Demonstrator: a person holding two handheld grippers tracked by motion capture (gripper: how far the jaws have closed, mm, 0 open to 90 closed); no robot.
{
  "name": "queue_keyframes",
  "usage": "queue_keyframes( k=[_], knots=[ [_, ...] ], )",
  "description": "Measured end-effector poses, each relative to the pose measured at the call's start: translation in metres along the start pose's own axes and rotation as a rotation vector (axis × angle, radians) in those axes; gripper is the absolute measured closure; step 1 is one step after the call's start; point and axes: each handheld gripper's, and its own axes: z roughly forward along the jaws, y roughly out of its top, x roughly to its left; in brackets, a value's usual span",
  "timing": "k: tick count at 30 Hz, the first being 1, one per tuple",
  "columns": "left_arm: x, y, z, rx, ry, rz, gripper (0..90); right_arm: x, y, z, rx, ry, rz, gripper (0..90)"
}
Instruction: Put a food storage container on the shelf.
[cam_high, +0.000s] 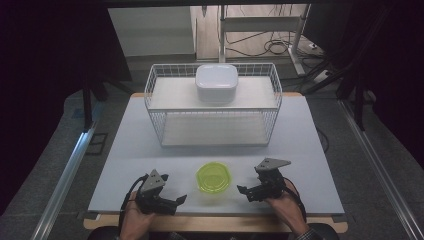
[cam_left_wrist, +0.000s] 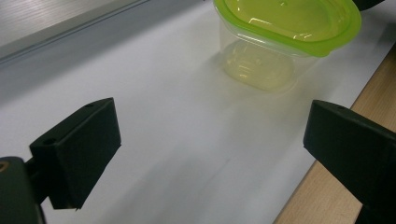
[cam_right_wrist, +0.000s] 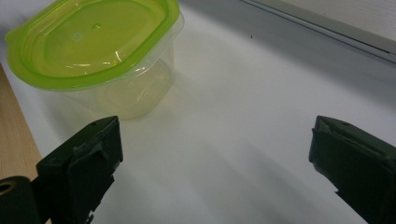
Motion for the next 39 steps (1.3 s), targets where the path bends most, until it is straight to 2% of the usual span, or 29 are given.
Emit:
queue_keyframes(
  k=[7, 14, 17, 19, 21, 23, 26, 29, 32, 35, 39],
  knots=[
    [0.000, -0.002, 0.002, 0.005, 0.007, 0.015, 2.6, 0.001, 0.001, 0.000, -0.014, -0.013, -0.012, 1.2],
    [-0.003, -0.002, 0.005, 0.034, 0.029, 0.055, 2.7, 0.002, 0.009, 0.000, -0.012, 0.047, 0.051, 3.2],
    [-0.004, -0.002, 0.005, 0.039, 0.035, 0.073, 2.7, 0.004, 0.015, 0.000, -0.005, 0.055, 0.065, 2.8],
    [-0.005, -0.002, 0.005, 0.034, 0.038, 0.077, 2.7, 0.004, 0.019, 0.001, -0.003, 0.070, 0.099, 2.7],
    [-0.005, -0.002, 0.004, 0.033, 0.039, 0.077, 2.7, 0.004, 0.023, 0.004, 0.032, 0.102, 0.137, 3.2],
    [-0.004, -0.002, 0.004, 0.033, 0.042, 0.077, 2.7, 0.005, 0.026, 0.007, 0.062, 0.117, 0.153, 10.2],
    [-0.004, -0.002, 0.004, 0.031, 0.041, 0.078, 2.8, 0.005, 0.030, 0.007, 0.070, 0.128, 0.158, 19.8],
    [-0.005, -0.002, 0.004, 0.032, 0.041, 0.082, 2.8, 0.001, 0.033, 0.007, 0.055, 0.162, 0.200, 29.4],
    [-0.006, -0.002, 0.005, 0.035, 0.042, 0.089, 2.9, -0.004, 0.037, 0.010, 0.082, 0.203, 0.258, 37.3],
    [-0.006, -0.002, 0.005, 0.037, 0.044, 0.092, 2.9, -0.007, 0.042, 0.015, 0.085, 0.235, 0.299, 41.7],
    [-0.006, -0.002, 0.005, 0.038, 0.044, 0.094, 3.0, -0.009, 0.048, 0.022, 0.091, 0.261, 0.320, 48.4]
  ],
)
